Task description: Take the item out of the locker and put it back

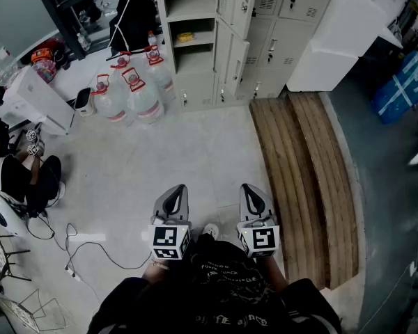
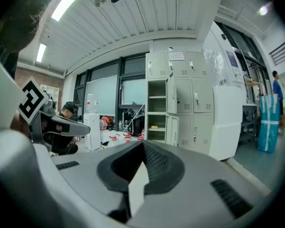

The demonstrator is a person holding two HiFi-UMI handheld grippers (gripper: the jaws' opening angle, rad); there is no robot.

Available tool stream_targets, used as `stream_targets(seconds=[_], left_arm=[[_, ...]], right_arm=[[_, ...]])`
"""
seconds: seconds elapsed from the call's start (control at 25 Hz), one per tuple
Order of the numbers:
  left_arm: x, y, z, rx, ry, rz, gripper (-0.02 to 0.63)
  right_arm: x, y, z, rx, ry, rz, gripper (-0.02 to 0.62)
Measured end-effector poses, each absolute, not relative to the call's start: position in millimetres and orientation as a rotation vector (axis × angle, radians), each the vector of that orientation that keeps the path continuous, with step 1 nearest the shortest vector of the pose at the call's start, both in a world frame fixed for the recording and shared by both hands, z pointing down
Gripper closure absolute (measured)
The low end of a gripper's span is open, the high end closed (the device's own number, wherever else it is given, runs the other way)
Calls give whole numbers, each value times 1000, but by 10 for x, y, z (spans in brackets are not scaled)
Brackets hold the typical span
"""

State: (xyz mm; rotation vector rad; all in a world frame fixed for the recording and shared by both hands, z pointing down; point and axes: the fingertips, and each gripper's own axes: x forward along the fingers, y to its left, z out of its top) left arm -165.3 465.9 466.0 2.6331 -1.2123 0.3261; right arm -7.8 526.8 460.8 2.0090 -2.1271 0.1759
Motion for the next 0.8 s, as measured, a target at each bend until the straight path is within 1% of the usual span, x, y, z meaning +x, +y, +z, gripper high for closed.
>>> stream_targets(seconds=[0.16, 0.4, 0.8], left_arm=[[-1738, 4648, 4667, 2645, -1220, 290, 600], [-1792, 4663, 4655, 2635, -1248, 262, 600], [-1796, 4605, 4719, 2609, -1278, 263, 600]], right_arm=[[-209, 5195, 4539, 1991, -2152, 104, 592], [-319, 5204, 4543, 1952, -2184, 97, 592], [-199, 5043, 4545, 1983, -2206, 138, 591]])
